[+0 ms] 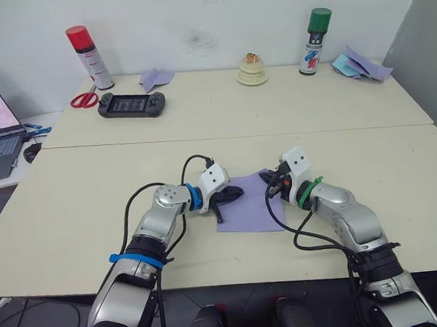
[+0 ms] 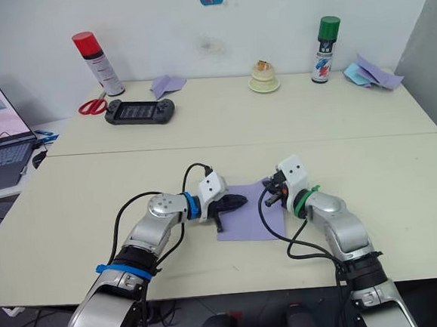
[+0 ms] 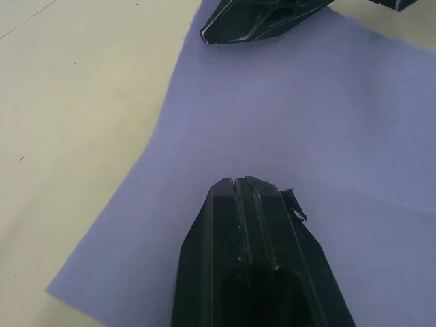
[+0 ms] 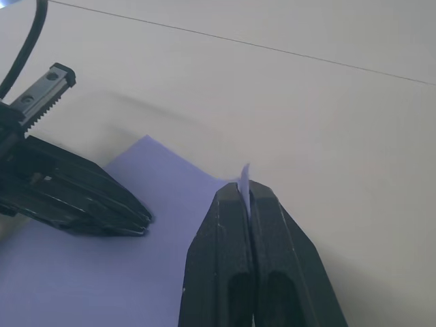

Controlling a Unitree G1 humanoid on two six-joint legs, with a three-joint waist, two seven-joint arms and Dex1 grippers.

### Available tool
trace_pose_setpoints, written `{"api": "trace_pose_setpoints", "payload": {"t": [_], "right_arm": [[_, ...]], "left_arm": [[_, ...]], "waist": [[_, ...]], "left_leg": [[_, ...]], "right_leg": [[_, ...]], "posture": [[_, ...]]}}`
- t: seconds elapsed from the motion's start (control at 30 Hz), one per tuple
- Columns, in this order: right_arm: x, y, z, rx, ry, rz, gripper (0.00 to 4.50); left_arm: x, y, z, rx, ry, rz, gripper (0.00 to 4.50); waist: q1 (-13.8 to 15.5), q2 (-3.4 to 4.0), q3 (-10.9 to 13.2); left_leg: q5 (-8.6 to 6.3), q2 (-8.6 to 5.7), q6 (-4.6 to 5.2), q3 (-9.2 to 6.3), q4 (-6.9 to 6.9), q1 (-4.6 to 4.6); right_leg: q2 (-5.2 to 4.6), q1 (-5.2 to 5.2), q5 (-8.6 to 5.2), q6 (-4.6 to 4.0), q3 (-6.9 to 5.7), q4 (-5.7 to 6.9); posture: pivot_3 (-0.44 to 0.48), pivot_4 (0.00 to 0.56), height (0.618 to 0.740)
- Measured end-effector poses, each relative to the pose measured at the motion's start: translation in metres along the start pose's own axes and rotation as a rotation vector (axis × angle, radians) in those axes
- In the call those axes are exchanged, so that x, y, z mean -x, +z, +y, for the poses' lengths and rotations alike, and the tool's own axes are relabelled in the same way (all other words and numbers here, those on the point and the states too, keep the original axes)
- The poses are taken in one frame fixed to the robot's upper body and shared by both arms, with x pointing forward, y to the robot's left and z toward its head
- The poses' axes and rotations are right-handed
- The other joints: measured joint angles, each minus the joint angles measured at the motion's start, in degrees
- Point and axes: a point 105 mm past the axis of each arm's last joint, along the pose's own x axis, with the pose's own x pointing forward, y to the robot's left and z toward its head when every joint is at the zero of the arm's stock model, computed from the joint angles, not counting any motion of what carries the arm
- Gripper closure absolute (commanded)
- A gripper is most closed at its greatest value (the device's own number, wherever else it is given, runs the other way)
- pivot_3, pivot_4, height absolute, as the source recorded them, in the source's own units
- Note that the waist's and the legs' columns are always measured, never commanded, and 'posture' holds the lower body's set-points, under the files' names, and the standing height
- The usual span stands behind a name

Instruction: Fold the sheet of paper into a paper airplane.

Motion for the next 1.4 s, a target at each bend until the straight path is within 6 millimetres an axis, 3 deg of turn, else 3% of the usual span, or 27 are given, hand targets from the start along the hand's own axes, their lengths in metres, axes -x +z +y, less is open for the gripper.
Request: {"api": "trace_pose_setpoints", "payload": {"t": [0.5, 0.8, 1.4], "right_arm": [[-0.002, -0.016, 0.016, 0.517, 0.087, 0.027, 4.47], [-0.005, -0.026, 0.018, 0.725, 0.115, 0.041, 4.47], [-0.006, -0.032, 0.024, 0.851, 0.16, 0.04, 4.47]], "left_arm": [[0.001, -0.001, 0.002, 0.049, 0.014, -0.005, 4.5], [0.001, -0.001, 0.003, 0.05, 0.015, -0.005, 4.5], [0.001, -0.001, 0.003, 0.049, 0.015, -0.003, 4.5]], "waist": [[0.01, 0.0, 0.0], [0.02, -0.01, 0.0], [0.03, -0.01, -0.01]], "left_leg": [[0.0, 0.0, 0.0, 0.04, 0.0, 0.02], [0.0, 0.0, -0.01, 0.03, 0.0, 0.04], [0.0, 0.01, -0.01, 0.02, 0.0, 0.06]], "right_leg": [[0.01, 0.0, -0.14, 0.24, -0.02, 0.0], [0.01, 0.02, -0.14, 0.24, -0.01, 0.0], [0.01, 0.05, -0.13, 0.23, 0.0, 0.0]], "posture": [[0.0, 0.15, 0.722], [0.0, 0.15, 0.722], [0.0, 0.15, 0.722]]}}
